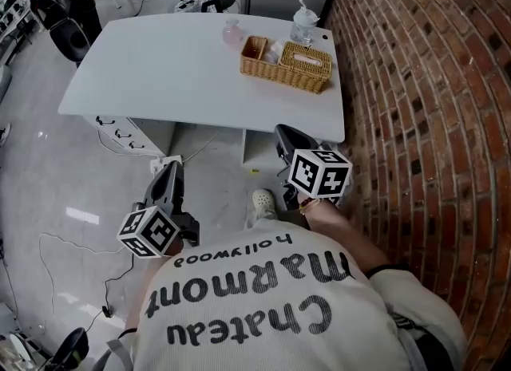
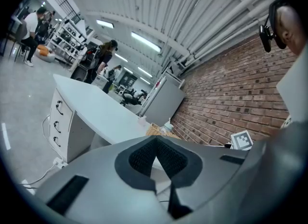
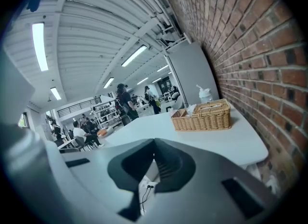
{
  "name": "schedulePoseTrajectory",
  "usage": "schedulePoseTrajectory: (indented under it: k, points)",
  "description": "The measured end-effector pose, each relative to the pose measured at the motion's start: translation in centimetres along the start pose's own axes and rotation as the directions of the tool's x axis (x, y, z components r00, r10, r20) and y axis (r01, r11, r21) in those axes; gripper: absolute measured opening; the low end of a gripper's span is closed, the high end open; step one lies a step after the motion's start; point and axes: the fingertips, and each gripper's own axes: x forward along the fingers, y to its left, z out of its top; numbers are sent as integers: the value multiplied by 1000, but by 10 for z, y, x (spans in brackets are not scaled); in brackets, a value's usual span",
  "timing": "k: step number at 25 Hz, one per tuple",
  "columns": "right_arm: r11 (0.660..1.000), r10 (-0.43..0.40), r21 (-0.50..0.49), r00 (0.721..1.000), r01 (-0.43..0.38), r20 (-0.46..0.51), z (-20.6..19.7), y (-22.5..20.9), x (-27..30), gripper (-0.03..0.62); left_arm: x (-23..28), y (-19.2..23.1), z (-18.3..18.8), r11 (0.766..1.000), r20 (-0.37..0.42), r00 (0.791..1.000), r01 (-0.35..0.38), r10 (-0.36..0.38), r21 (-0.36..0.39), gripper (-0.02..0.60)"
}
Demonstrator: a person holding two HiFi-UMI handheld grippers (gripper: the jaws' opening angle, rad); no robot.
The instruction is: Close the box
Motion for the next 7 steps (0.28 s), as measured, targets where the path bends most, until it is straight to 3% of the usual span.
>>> schedulePoseTrajectory:
  k: [7]
  points:
    - [1000, 6, -1, 1000, -6, -7, 0, -3, 9, 2, 5, 7, -1, 1000, 4, 1000, -10, 10, -20, 2]
